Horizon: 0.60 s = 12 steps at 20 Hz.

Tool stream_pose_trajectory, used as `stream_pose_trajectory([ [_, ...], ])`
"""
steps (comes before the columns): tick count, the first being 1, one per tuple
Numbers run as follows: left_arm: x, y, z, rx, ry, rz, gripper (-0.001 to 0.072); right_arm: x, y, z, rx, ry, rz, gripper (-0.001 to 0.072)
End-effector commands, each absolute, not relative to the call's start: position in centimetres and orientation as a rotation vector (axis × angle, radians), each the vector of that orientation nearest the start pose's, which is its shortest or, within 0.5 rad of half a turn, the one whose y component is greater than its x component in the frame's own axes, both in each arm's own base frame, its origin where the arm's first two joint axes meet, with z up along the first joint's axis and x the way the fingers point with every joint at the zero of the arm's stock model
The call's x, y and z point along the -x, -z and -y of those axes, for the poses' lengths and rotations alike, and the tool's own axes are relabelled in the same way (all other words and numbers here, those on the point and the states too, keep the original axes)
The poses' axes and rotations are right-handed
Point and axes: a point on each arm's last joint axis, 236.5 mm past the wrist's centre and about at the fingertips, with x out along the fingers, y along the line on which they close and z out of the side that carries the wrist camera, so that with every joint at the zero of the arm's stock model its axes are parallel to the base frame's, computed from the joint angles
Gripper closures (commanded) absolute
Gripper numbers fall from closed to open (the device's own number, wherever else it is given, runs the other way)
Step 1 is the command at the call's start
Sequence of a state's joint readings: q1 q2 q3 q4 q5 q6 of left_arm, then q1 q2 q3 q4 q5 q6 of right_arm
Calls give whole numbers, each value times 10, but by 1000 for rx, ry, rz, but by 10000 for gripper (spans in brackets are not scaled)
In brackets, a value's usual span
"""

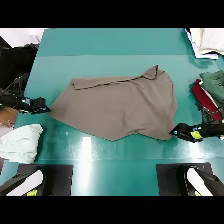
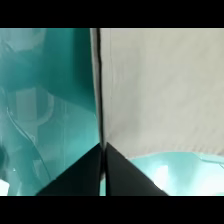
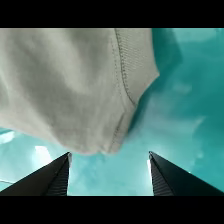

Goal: Fold the shirts.

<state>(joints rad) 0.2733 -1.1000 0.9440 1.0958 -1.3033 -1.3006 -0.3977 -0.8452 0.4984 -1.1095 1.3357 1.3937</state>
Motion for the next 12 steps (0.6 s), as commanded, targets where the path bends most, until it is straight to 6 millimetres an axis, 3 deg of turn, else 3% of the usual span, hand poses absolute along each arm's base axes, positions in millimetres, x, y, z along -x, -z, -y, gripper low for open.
stream_pose_trajectory([
  [1, -306, -15, 24, 403, 254, -1337, 683, -196, 71, -36, -701, -75, -1504, 179],
  [6, -301, -14, 26, 405, 263, -1355, 682, -195, 76, -64, -728, -192, -1566, 217],
  [7, -301, -14, 26, 405, 264, -1357, 682, -194, 79, -69, -700, -209, -1580, 274],
  [8, -301, -14, 26, 406, 265, -1358, 682, -193, 80, -73, -679, -224, -1586, 283],
  [9, -300, -14, 27, 406, 266, -1362, 682, -194, 79, -76, -658, -236, -1581, 330],
  [10, -299, -14, 27, 406, 268, -1365, 683, -197, 77, -79, -635, -246, -1564, 532],
  [11, -299, -16, 27, 403, 268, -1359, 683, -203, 72, -78, -605, -251, -1524, 690],
  [12, -302, -20, 26, 399, 264, -1339, 683, -213, 63, -76, -577, -251, -1472, 691],
])
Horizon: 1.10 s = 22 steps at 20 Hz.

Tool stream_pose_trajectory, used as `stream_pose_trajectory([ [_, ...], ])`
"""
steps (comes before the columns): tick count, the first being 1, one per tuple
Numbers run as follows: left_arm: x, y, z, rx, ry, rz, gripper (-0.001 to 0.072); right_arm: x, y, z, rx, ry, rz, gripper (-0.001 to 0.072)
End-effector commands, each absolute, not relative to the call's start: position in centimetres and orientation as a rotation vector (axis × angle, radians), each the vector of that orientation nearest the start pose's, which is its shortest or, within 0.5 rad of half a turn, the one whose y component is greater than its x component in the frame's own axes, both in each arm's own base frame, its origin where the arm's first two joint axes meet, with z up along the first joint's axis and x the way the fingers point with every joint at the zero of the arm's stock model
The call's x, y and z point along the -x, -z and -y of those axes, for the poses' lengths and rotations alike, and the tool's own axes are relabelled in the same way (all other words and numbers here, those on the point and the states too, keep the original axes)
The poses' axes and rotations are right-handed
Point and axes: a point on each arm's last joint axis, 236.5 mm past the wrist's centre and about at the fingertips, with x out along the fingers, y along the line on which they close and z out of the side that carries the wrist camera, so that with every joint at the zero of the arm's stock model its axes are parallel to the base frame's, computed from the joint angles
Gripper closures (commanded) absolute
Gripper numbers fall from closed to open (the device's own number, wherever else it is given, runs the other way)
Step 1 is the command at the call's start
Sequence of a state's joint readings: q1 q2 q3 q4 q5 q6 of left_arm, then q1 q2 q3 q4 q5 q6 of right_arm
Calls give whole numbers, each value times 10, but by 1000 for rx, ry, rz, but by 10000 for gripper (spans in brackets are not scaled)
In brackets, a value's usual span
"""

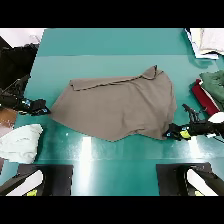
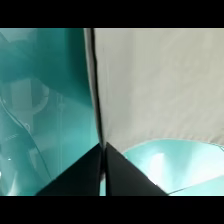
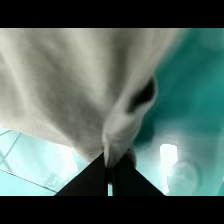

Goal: Fold the shirts.

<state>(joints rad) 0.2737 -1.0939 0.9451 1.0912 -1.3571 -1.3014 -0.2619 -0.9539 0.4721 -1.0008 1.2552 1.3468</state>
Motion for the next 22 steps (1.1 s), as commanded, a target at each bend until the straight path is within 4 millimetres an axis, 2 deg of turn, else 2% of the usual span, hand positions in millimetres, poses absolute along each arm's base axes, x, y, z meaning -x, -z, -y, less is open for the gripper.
stream_pose_trajectory([
  [1, -307, -30, 24, 387, 253, -1295, 684, -228, 47, -73, -554, -250, -1395, 692],
  [3, -327, -70, 18, 346, 230, -1148, 684, -267, -10, -61, -511, -245, -1183, 692],
  [4, -338, -101, 15, 326, 216, -1053, 683, -287, -51, -55, -494, -244, -1048, 692],
  [5, -347, -141, 12, 302, 206, -943, 683, -308, -105, -48, -472, -240, -881, 692],
  [7, -353, -233, 16, 240, 221, -708, 682, -327, -223, -32, -392, -217, -557, 693],
  [8, -348, -284, 24, 215, 244, -589, 682, -325, -280, -25, -346, -202, -413, 692],
  [10, -326, -375, 43, 164, 301, -378, 682, -301, -391, -18, -250, -171, -150, 692],
  [11, -306, -427, 57, 131, 342, -258, 682, -280, -443, -18, -195, -153, -33, 692],
  [12, -274, -482, 74, 87, 386, -114, 682, -255, -495, -19, -131, -126, 82, 692],
  [14, -231, -536, 93, 28, 426, 41, 683, -229, -542, -23, -55, -99, 174, 692],
  [15, -212, -554, 100, 3, 439, 100, 682, -221, -558, -26, -22, -90, 194, 692],
  [17, -187, -574, 112, 1, 469, 163, 683, -218, -573, -27, 5, -82, 184, 693],
  [18, -186, -575, 114, 1, 476, 165, 683, -223, -572, -25, -18, -83, 154, 693],
  [19, -191, -570, 111, 5, 468, 148, 683, -233, -563, -21, -51, -87, 99, 693],
  [20, -203, -561, 106, 19, 457, 115, 683, -248, -543, -15, -95, -97, 11, 693],
  [22, -241, -525, 89, 66, 418, 0, 683, -283, -488, 1, -202, -111, -197, 693],
])
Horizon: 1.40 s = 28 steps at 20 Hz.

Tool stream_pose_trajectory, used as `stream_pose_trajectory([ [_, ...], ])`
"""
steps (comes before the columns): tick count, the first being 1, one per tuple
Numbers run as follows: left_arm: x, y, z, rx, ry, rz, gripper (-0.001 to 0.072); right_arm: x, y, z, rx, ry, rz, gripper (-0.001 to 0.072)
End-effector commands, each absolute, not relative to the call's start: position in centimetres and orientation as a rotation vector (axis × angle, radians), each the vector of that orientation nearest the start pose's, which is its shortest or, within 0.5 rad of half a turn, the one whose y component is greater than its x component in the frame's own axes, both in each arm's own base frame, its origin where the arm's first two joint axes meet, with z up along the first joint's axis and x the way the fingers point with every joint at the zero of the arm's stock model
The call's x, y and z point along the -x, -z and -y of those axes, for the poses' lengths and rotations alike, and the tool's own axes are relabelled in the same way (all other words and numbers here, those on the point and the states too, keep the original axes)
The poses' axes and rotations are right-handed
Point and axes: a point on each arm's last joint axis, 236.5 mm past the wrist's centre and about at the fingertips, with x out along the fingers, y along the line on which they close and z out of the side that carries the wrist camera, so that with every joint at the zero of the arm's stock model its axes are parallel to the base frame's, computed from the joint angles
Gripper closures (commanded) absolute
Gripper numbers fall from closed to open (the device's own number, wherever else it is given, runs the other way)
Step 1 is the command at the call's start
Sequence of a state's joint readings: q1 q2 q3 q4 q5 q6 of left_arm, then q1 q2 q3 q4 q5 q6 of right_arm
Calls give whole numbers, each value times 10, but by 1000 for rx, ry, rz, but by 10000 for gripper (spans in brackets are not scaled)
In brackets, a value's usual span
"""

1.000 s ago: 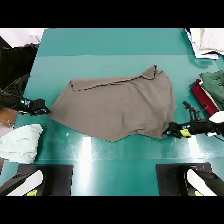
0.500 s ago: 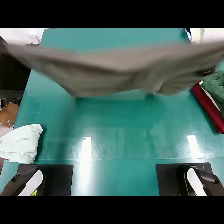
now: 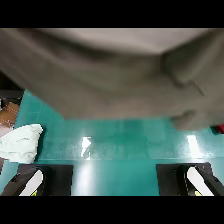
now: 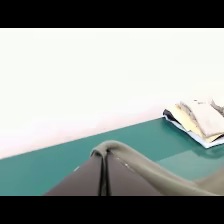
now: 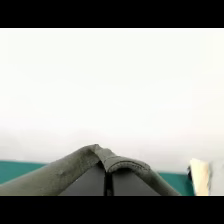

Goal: Fold the shirts.

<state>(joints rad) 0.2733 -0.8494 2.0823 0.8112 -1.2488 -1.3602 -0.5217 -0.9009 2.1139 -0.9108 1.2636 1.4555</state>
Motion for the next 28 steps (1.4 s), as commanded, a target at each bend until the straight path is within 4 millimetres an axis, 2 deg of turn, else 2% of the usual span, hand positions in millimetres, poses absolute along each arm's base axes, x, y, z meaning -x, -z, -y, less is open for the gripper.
stream_pose_trajectory([
  [1, -265, -497, 78, 111, 393, -92, 683, -303, -449, 12, -266, -111, -327, 693],
  [3, -309, -424, 60, 165, 361, -319, 683, -334, -361, 30, -403, -119, -596, 693],
  [5, -342, -342, 51, 235, 371, -569, 683, -347, -275, 37, -543, -135, -871, 693],
  [7, -364, -266, 46, 320, 382, -787, 683, -356, -207, 34, -643, -166, -1076, 693],
  [9, -382, -199, 41, 409, 373, -944, 683, -369, -155, 24, -688, -200, -1198, 693],
  [10, -392, -170, 38, 454, 360, -997, 683, -379, -135, 18, -678, -225, -1217, 693],
  [12, -413, -130, 37, 541, 351, -1047, 682, -407, -101, 9, -665, -238, -1199, 692],
  [13, -425, -118, 38, 580, 351, -1052, 682, -424, -88, 5, -670, -222, -1172, 692],
  [16, -450, -100, 50, 655, 392, -1037, 681, -459, -69, -6, -660, -199, -1097, 691],
  [17, -454, -97, 54, 641, 399, -1029, 613, -467, -69, -13, -648, -207, -1082, 687],
  [18, -459, -97, 61, 620, 409, -1015, 339, -473, -72, -18, -630, -220, -1067, 562],
  [19, -463, -98, 67, 607, 414, -999, 189, -479, -76, -22, -619, -230, -1054, 290],
  [20, -465, -99, 71, 600, 416, -987, 188, -484, -85, -23, -607, -240, -1038, 181],
  [21, -465, -100, 71, 597, 416, -987, 188, -487, -95, -23, -595, -248, -1021, 196],
  [23, -456, -93, 62, 552, 401, -1030, 189, -489, -123, -18, -538, -277, -969, 394],
  [24, -444, -85, 54, 501, 384, -1082, 188, -485, -139, -16, -509, -291, -944, 420],
  [26, -415, -65, 38, 404, 334, -1210, 189, -474, -166, -13, -474, -299, -899, 426],
  [28, -384, -40, 35, 405, 301, -1304, 189, -462, -183, -11, -465, -290, -860, 426],
])
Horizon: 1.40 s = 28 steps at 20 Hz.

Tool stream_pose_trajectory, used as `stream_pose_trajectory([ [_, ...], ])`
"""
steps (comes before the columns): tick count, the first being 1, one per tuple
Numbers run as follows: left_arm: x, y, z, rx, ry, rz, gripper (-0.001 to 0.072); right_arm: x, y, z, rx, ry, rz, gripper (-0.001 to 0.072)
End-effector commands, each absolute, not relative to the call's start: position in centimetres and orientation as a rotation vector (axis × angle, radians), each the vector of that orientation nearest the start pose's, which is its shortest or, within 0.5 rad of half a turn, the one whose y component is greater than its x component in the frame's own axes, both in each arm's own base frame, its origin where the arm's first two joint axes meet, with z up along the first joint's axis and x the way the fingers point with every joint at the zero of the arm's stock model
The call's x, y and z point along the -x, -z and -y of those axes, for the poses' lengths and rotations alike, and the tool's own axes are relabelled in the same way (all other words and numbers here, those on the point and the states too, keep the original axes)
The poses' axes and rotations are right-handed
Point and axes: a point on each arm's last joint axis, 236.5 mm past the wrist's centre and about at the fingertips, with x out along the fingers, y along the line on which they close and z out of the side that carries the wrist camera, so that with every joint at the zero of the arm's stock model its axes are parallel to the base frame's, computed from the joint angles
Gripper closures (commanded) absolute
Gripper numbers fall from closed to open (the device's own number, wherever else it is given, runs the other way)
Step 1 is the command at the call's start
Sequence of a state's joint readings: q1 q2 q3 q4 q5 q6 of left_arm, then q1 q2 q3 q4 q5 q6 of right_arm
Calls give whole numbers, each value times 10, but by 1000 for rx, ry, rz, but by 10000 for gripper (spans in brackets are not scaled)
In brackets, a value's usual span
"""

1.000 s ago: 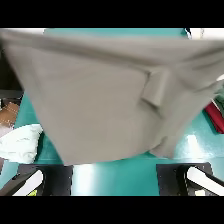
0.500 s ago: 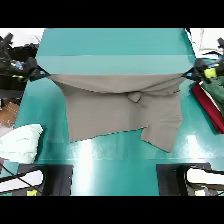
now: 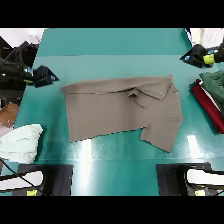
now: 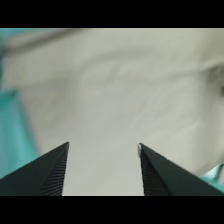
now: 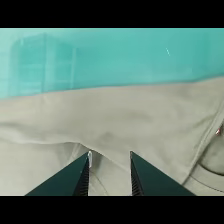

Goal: Fold the shirts.

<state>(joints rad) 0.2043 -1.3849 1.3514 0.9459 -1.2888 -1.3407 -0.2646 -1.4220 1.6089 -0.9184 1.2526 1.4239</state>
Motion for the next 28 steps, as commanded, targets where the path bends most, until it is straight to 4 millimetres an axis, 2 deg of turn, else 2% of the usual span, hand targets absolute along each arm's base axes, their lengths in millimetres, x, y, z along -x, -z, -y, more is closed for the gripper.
stream_pose_trajectory([
  [1, -365, -26, 40, 427, 296, -1335, 189, -457, -189, -11, -460, -283, -842, 427],
  [4, -308, 11, 63, 541, 289, -1381, 189, -443, -196, -10, -465, -259, -798, 426],
  [6, -270, 31, 70, 558, 272, -1414, 190, -437, -193, -10, -475, -244, -780, 427],
  [9, -232, 49, 76, 569, 261, -1455, 190, -429, -186, -12, -484, -240, -793, 426],
  [10, -223, 55, 78, 575, 258, -1470, 249, -427, -185, -13, -486, -240, -796, 426],
  [11, -215, 62, 80, 582, 262, -1493, 360, -425, -184, -14, -486, -241, -797, 426],
  [12, -209, 69, 83, 600, 259, -1505, 370, -423, -184, -14, -487, -241, -797, 426],
  [15, -195, 84, 89, 646, 247, -1534, 369, -418, -189, -16, -481, -241, -785, 426],
  [18, -186, 90, 92, 646, 263, -1551, 369, -417, -190, -17, -483, -247, -787, 426],
  [22, -201, 84, 99, 697, 278, -1483, 369, -414, -188, -19, -485, -256, -804, 426],
  [26, -214, 84, 97, 714, 253, -1432, 371, -411, -186, -21, -484, -261, -817, 426],
  [28, -217, 81, 101, 742, 262, -1420, 555, -410, -185, -21, -484, -263, -823, 426],
])
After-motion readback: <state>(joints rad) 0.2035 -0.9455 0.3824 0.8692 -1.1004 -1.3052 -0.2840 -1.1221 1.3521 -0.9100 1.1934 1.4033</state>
